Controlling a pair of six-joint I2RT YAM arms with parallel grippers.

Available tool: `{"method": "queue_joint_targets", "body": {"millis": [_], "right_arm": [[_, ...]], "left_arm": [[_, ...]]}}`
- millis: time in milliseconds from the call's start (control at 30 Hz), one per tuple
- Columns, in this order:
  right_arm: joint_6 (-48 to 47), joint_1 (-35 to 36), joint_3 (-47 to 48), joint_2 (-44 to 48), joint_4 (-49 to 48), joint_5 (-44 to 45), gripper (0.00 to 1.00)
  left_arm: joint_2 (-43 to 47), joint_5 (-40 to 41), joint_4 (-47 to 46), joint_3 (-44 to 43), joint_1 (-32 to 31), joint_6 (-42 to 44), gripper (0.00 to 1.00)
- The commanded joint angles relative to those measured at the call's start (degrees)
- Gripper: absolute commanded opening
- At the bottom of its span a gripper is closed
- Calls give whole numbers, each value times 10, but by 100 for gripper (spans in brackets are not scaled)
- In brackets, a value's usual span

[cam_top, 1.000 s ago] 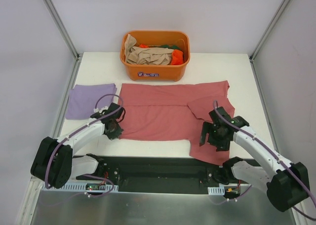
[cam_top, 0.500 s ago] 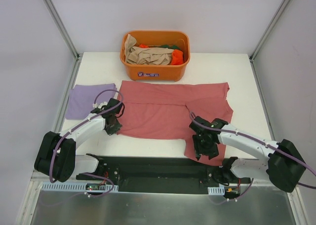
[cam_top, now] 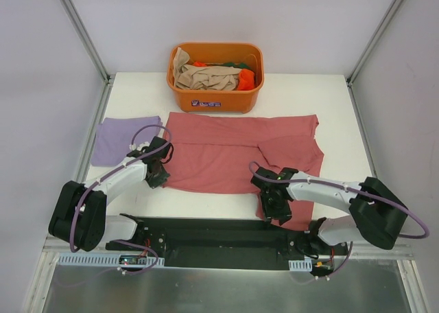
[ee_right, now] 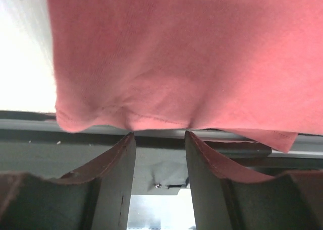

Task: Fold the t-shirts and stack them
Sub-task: Grap the side of the flattened tshirt closest away from the robot with both arms

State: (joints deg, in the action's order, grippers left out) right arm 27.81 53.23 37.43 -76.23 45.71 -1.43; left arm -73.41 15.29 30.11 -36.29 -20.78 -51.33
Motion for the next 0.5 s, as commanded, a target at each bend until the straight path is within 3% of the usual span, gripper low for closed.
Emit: {"method": "queue_joint_targets", "body": {"millis": [0,167,467], "right_arm": [[48,6,-10,-30,-21,40,44],[68,6,-8,-36,-27,97,41],[99,6,-4,-9,-53,187,9]], "left_arm": [[-9,-4,-3,-11,3,9,0],[-6,-8,-3,-10,2,9,0],[-1,-8,-3,-11,2,10,0]]}}
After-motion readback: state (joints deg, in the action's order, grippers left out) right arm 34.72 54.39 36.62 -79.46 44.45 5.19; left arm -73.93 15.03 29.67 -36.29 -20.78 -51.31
